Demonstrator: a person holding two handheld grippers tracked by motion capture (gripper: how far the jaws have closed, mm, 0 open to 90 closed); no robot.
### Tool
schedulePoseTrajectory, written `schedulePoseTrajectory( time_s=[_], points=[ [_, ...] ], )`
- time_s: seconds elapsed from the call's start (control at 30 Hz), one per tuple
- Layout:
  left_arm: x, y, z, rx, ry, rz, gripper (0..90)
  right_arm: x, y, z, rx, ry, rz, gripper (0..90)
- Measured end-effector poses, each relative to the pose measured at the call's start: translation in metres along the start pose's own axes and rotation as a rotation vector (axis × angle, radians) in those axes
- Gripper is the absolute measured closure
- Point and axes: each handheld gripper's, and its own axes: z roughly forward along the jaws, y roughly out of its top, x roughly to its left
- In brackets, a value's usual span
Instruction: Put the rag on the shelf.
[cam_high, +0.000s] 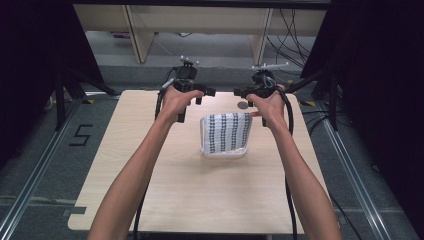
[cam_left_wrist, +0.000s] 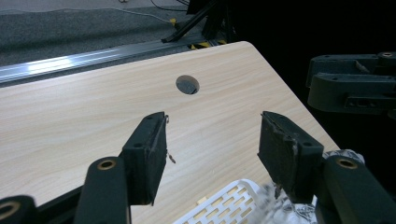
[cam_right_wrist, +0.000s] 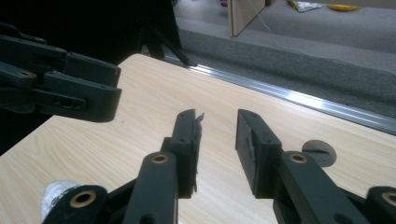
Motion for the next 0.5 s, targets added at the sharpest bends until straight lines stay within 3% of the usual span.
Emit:
schedulePoseTrajectory(
  time_s=[0.17, 0.2, 0.5],
  points=[
    [-0.001, -0.001, -0.006, -0.002, 0.001, 0.017, 40.6, 0.0, -0.003, -0.006, -0.001, -0.001, -0.009, 67.0],
    [-0.001, -0.001, -0.007, -0.004, -0.001, 0.017, 40.3, -0.001, -0.003, -0.007, -0.001, -0.013, -0.029, 66.2],
    [-0.002, -0.006, -0.013, 0.01, -0.008, 0.036, 39.9, -0.003, -0.005, -0.012, 0.006, -0.015, -0.034, 61.1]
  ],
)
